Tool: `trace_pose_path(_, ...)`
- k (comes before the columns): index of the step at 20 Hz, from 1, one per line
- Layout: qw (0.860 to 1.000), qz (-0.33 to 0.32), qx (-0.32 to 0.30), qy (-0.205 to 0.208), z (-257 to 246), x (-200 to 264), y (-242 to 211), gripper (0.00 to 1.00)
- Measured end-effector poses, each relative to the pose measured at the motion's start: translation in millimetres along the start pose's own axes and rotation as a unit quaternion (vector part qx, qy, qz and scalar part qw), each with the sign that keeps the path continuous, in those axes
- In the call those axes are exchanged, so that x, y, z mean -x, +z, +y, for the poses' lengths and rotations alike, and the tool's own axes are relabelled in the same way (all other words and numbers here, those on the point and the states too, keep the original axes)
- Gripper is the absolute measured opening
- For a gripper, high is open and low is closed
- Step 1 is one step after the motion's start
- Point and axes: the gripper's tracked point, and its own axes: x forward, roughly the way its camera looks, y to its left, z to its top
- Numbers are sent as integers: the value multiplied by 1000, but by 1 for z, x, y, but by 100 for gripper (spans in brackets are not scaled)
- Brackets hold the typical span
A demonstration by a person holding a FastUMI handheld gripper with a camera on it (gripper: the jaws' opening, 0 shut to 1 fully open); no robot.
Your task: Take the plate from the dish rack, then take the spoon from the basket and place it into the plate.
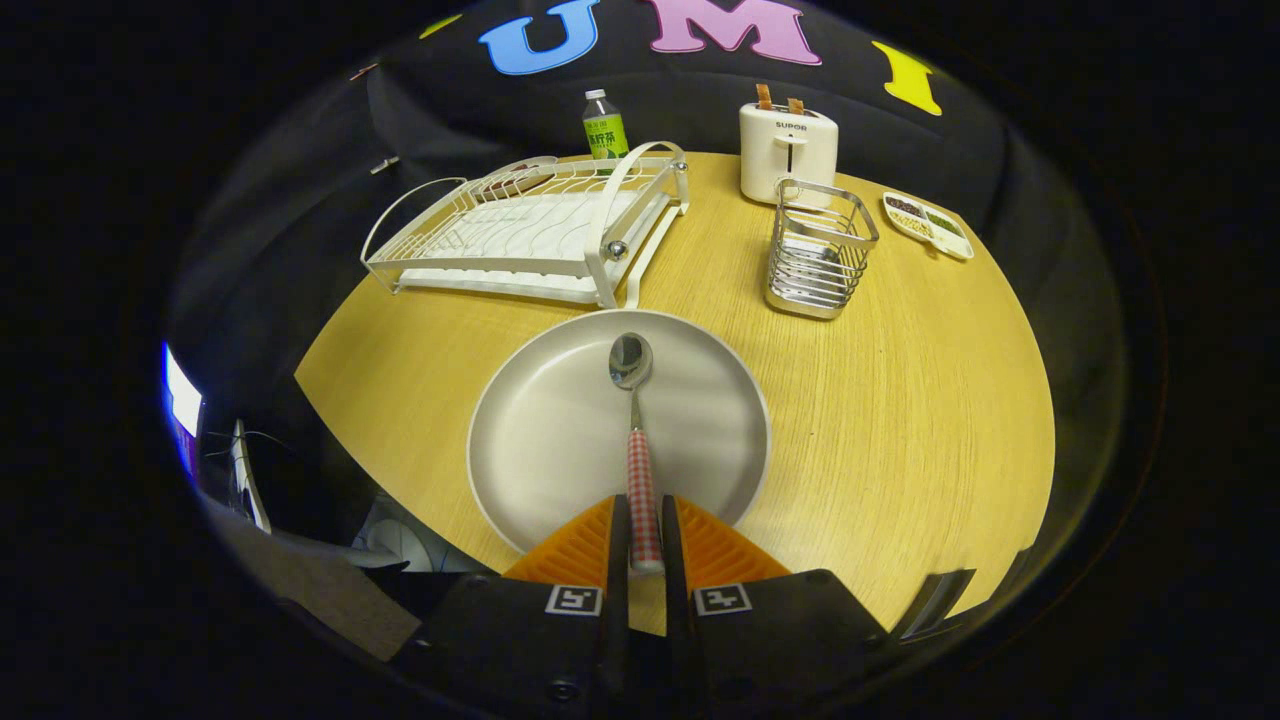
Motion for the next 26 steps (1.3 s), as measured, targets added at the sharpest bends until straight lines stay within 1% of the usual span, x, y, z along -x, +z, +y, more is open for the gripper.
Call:
trace_pose_path(1, 1000, 0, -4, -3, -1, -2, 1, 18)
trace_pose_path(3, 1000, -3, -15, -3, 0, -3, 4, 33)
trace_pose_path(5, 1000, -6, -20, -3, 0, -3, 7, 58)
trace_pose_path(6, 1000, -8, -21, -3, 1, -2, 8, 74)
trace_pose_path(7, 1000, -11, -21, -5, 1, -2, 10, 82)
trace_pose_path(8, 1000, -18, -20, -8, 0, 0, 15, 93)
trace_pose_path(11, 998, -59, -24, -12, 2, 17, 44, 99)
trace_pose_path(14, 993, -115, -6, -30, -3, 42, 88, 99)
trace_pose_path(16, 988, -149, 3, -39, -5, 60, 116, 99)
trace_pose_path(20, 977, -209, 10, -42, -3, 95, 171, 99)
trace_pose_path(22, 970, -236, 17, -46, -4, 119, 191, 99)
trace_pose_path(26, 958, -284, 22, -43, 6, 148, 232, 99)
